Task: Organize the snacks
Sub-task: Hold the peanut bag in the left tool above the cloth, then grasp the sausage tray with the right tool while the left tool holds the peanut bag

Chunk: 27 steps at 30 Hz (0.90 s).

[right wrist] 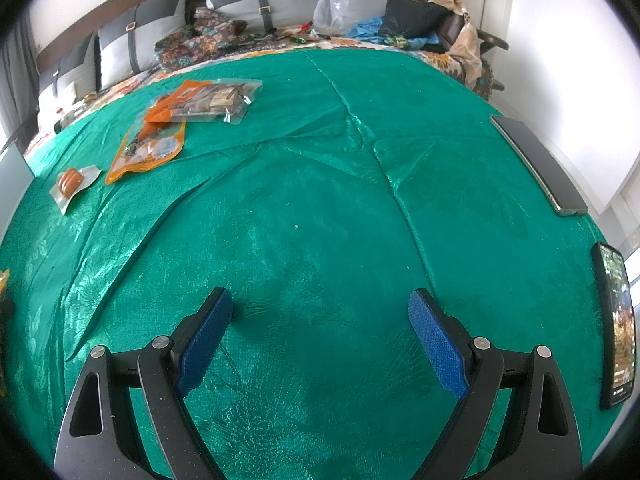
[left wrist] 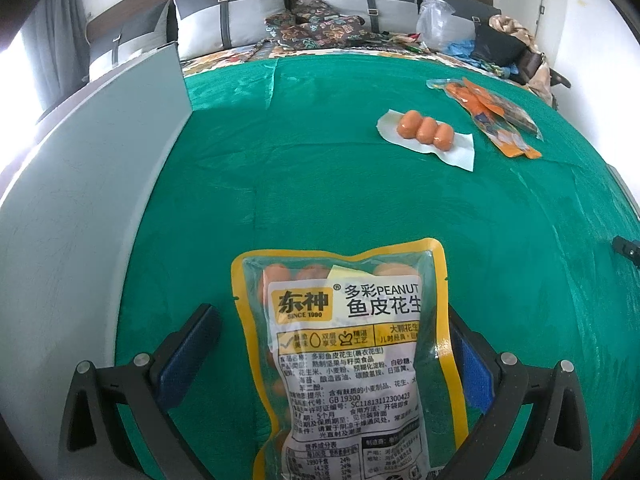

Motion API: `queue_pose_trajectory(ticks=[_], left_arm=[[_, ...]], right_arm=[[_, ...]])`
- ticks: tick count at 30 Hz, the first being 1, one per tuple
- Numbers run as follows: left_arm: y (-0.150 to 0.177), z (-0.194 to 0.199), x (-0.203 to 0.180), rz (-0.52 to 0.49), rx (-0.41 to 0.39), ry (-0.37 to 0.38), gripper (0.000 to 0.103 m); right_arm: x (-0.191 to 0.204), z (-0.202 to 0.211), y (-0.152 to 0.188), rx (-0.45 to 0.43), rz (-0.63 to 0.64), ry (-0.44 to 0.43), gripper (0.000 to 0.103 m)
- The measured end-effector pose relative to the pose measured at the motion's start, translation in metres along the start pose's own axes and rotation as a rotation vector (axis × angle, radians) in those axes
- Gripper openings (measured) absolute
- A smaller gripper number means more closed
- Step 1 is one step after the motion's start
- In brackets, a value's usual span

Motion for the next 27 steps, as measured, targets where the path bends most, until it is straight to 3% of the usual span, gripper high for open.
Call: queue_pose_trajectory(ticks=[20, 23, 27], left_arm=[[0.001, 0.000, 0.000, 0.000, -0.001, 0.000, 0.103], [0.001, 0.001, 0.000, 0.000, -0.001, 0.000, 0.103], [0.001, 0.000, 0.000, 0.000, -0.001, 0.000, 0.103]], right_arm=[[0.007, -0.006, -0.003, 0.024, 0.014, 0.000, 0.092], [0.041, 0.000, -0.020, 0.015, 0.079, -0.099, 0.092], [0.140, 0.008, -0.061, -0.024, 0.282, -0.311, 0.091]])
Point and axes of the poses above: each gripper's, at about its wrist camera, not at the fingertips, and z roughly against the way its jaws point, x to its left, y to its underside, the point moved 7 cm from there along -z, roughly the way its jaws point
